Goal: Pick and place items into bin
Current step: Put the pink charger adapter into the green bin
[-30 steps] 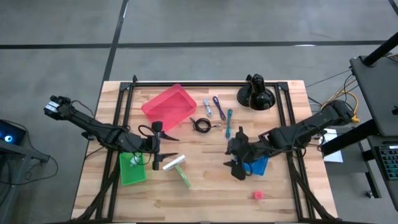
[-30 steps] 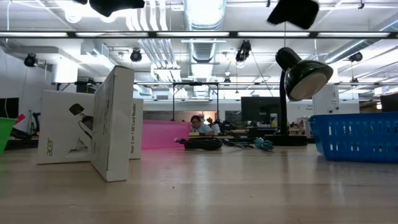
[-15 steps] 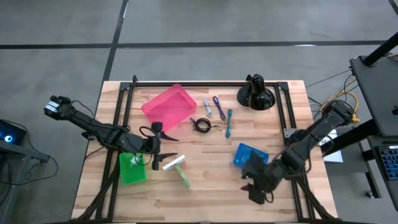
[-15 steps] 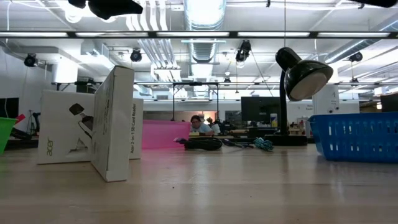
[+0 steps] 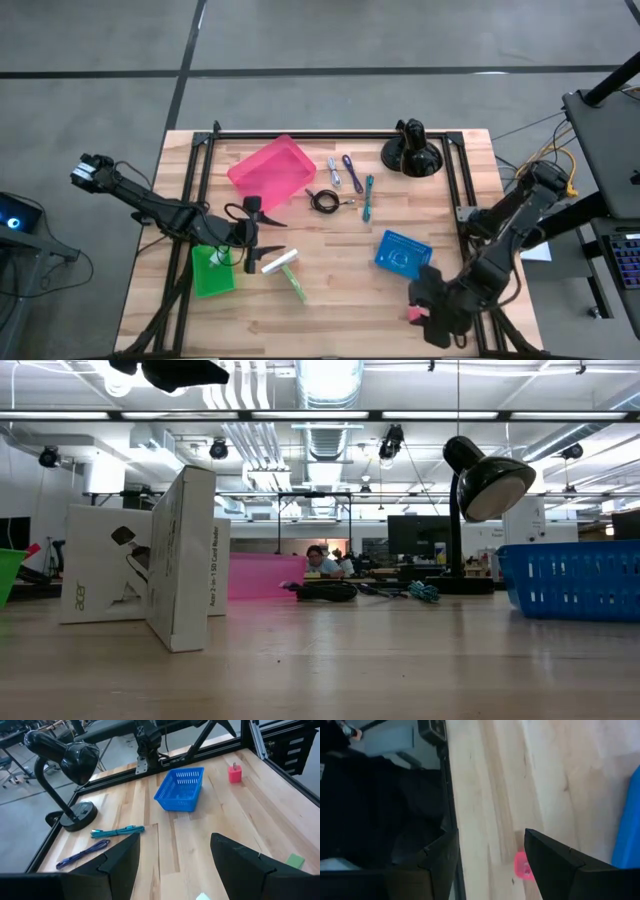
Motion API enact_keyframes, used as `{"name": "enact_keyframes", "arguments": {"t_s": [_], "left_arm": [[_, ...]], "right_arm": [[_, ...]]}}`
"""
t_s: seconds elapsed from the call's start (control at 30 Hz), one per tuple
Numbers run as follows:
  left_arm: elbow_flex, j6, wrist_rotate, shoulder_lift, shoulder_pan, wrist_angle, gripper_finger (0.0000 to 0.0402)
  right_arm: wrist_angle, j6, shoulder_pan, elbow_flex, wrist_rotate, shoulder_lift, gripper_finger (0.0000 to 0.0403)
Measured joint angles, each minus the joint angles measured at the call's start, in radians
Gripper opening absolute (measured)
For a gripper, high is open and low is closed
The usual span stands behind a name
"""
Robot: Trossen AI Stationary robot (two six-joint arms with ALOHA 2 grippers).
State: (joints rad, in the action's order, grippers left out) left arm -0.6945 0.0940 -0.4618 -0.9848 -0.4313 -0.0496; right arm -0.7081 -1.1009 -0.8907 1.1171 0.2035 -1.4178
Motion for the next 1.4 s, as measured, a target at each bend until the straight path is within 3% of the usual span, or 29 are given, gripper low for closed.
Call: {"name": "enact_keyframes", "arguments": {"t_s": [0.23, 0.5, 0.7, 1.4], "left_arm": [[0.015, 0.0, 0.0, 0.0, 0.0, -0.008, 0.0226], [0.034, -0.006, -0.047, 0.0, 0.0, -0.008, 0.0226], [0.034, -0.008, -0.048, 0.0, 0.0, -0.003, 0.0226], [0.034, -0.008, -0.048, 0.0, 0.0, -0.004, 0.0226]], "right_arm": [[-0.072, -0.001, -0.006, -0.006, -0.019, -0.06, 0.0211], [-0.33, -0.048, -0.006, 0.185, -0.082, -0.249, 0.0211], [-0.333, -0.044, -0.028, 0.287, -0.075, -0.335, 0.0212], [-0.362, -0.134, -0.049, 0.181, -0.095, -0.386, 0.0217]]}}
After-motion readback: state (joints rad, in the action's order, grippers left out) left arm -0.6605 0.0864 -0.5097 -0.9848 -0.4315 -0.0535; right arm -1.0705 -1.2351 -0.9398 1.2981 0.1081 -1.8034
